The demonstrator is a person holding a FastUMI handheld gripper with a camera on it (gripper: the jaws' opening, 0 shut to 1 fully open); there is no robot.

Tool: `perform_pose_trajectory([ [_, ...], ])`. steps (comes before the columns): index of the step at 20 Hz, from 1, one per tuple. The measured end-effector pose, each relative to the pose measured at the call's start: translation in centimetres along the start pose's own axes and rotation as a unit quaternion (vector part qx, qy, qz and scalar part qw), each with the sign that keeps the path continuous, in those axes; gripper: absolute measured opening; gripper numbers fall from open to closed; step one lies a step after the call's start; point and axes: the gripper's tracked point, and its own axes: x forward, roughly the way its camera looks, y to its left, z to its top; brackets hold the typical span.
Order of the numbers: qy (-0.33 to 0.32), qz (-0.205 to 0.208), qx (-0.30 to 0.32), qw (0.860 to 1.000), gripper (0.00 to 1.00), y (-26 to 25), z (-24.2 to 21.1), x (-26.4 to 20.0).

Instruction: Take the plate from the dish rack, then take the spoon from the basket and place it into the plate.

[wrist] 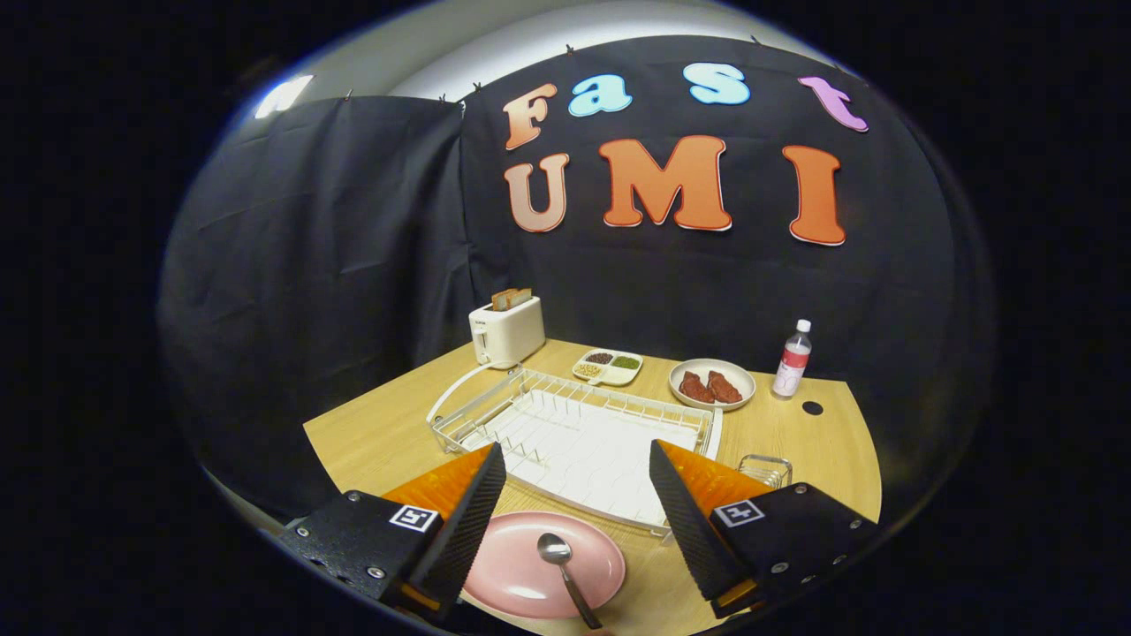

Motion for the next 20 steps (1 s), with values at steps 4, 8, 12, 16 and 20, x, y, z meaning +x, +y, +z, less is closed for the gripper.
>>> perform_pose_trajectory([
  [4,-0.035,-0.006,-0.006,0.999,0.97,0.3,3.6,-0.5],
  [8,-0.062,-0.012,-0.019,0.998,0.97,0.6,6.4,-1.4],
  [12,-0.087,-0.019,-0.026,0.996,0.97,0.7,8.6,-1.8],
  [16,-0.106,-0.031,-0.025,0.994,0.97,0.2,10.0,-2.1],
  [20,-0.120,-0.036,-0.019,0.992,0.97,-0.1,11.4,-2.8],
])
